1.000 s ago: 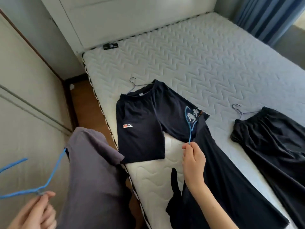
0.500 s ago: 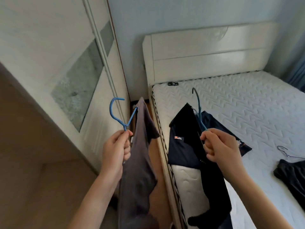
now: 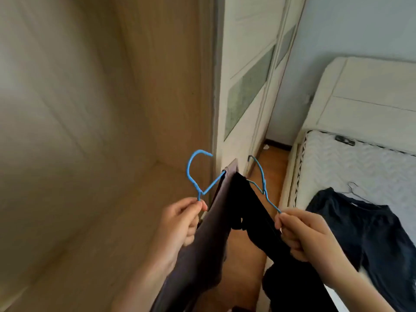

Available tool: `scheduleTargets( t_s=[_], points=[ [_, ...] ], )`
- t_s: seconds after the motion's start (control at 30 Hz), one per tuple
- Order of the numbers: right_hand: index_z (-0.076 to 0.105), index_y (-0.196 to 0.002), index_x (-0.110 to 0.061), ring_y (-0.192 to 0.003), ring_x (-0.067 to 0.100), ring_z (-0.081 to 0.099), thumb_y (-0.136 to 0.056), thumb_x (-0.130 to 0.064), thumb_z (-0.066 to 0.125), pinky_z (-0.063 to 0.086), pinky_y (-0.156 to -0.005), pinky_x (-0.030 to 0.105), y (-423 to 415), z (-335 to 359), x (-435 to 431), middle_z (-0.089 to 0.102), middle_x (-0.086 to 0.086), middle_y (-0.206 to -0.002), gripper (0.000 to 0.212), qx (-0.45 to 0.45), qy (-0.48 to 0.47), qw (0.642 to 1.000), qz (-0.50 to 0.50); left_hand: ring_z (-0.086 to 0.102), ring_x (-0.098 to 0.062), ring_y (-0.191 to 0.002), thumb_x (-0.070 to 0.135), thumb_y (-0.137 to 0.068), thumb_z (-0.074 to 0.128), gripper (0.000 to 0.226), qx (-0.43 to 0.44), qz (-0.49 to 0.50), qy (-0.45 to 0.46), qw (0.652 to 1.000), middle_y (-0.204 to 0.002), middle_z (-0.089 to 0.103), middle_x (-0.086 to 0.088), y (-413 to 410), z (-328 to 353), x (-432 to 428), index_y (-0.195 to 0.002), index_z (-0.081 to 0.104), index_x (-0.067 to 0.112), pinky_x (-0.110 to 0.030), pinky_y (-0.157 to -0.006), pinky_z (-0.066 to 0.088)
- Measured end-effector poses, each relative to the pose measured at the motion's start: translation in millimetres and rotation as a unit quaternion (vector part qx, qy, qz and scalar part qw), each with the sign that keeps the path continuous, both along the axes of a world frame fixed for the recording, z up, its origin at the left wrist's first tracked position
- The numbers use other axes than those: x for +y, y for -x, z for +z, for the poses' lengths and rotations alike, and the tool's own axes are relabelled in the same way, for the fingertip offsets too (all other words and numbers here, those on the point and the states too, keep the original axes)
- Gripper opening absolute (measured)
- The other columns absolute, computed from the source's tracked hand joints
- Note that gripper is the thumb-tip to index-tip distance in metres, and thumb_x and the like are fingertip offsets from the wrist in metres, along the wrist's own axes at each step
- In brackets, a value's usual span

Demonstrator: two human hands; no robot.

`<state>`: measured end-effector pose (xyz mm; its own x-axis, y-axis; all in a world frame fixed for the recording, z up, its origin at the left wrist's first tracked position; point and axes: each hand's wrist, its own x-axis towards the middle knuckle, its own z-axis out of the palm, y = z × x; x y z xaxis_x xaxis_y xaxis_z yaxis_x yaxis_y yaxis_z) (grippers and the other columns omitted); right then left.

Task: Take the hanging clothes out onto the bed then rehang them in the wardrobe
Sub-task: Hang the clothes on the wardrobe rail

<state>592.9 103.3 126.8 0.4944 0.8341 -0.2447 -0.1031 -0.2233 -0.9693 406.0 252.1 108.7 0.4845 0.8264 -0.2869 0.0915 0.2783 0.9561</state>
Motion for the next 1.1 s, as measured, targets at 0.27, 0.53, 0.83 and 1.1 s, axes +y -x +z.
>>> scheduleTargets(
  t_s=[0.27,0.53,0.83,1.1],
  points=[
    [0.051,-0.071,0.000,-0.039,0.008,0.018,-0.098,-0.002,0.041,0.014,-0.038,0.007,16,12,90,0.022,0.001,-0.051,0.029,0.079,0.024,0.979,0.188,0.017,-0.001,-0.033,0.007,-0.098,0.047,0.024,0.005,0.190,0.072,0.979,-0.044,0.025,0.008,60,14,-5,-0.078,0.059,0.007,-0.008,-0.034,0.014],
    [0.048,-0.069,-0.002,-0.037,0.005,0.014,-0.097,-0.003,0.040,0.015,-0.039,0.005,53,72,192,0.019,-0.003,-0.050,0.029,0.106,-0.086,0.935,0.327,0.013,-0.002,-0.036,0.005,-0.097,0.042,0.023,-0.090,0.366,-0.007,0.926,-0.052,0.018,0.007,99,84,18,-0.082,0.059,0.007,-0.005,-0.036,0.015],
    [0.048,-0.065,-0.006,-0.036,0.004,0.016,-0.094,0.002,0.036,0.015,-0.034,0.008,79,192,304,0.022,-0.007,-0.046,0.032,0.099,-0.262,0.908,0.312,0.015,-0.001,-0.033,0.004,-0.098,0.038,0.023,-0.093,0.373,-0.183,0.905,-0.045,0.022,0.011,78,208,106,-0.084,0.056,0.009,-0.007,-0.033,0.013],
    [0.047,-0.064,-0.006,-0.036,0.005,0.019,-0.089,0.004,0.038,0.014,-0.034,0.013,84,283,354,0.025,-0.006,-0.045,0.029,0.086,-0.366,0.887,0.269,0.019,0.000,-0.028,0.001,-0.096,0.041,0.026,-0.078,0.365,-0.295,0.880,-0.036,0.029,0.013,55,307,171,-0.075,0.053,0.010,-0.009,-0.030,0.015]
  ],
)
